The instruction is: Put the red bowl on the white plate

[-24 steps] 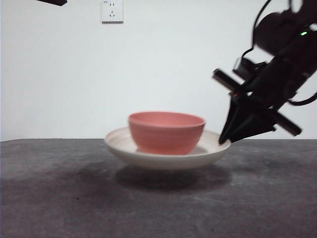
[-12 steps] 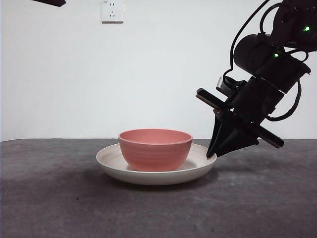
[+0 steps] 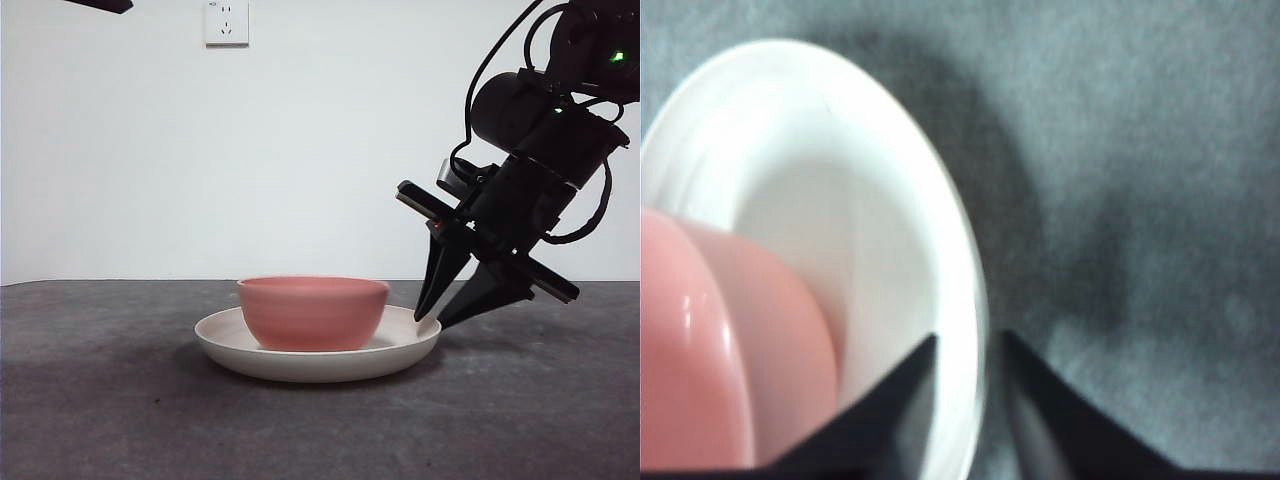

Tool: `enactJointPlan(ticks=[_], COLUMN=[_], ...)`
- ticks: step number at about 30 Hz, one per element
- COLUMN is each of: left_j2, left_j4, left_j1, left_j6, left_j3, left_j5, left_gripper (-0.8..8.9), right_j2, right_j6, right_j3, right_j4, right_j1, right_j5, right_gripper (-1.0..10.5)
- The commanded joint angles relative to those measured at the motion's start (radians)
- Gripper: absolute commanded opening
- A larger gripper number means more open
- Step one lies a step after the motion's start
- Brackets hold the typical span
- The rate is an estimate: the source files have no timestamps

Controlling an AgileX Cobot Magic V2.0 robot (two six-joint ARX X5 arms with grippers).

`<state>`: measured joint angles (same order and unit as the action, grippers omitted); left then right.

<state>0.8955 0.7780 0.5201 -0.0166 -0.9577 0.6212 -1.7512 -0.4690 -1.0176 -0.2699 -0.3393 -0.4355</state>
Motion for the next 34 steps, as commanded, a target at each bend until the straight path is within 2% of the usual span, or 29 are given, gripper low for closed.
enactJointPlan(ticks=[1,7,13,20,23,27,30,34], left_j2=[0.006,0.006,0.006,0.006,0.006,0.006,0.006,0.006], left_j4=[-0.007,-0.007,-0.007,-0.007,-0.007,-0.007,-0.007,-0.006], left_j1=[0.004,0.004,0.004,0.004,0.004,0.004,0.004,0.004], left_j6=[-0.003,-0.003,-0.003,-0.002,-0.003,-0.003,-0.003,-0.003], left_j3=[-0.010,-0.010,-0.010,-0.010,-0.010,-0.010,-0.010,-0.010], left_j5=[0.006,0.006,0.006,0.006,0.006,0.006,0.006,0.006], left_gripper=[2.49,2.49,2.49,2.49,2.49,2.49,2.49,2.49], right_j2=[-0.019,0.046,0.221,0.486,0.588,0.696,0.762,0.824], right_j6=[0.006,0.014,0.092,0.237,0.289,0.350,0.398,0.425], right_j3=[-0.021,-0.021,-0.021,-0.021,-0.021,-0.021,-0.017,0.016], right_j4=[0.003,-0.011,-0.106,-0.298,-0.394,-0.521,-0.620,-0.684], right_j1=[-0.006,-0.005,-0.003,-0.031,-0.051,-0.079,-0.106,-0.135], right_j5=[-0.001,0.037,0.098,0.088,0.051,0.010,0.009,0.009], right_gripper=[1.7,2.1,2.1,2.1,2.1,2.1,2.1,2.1])
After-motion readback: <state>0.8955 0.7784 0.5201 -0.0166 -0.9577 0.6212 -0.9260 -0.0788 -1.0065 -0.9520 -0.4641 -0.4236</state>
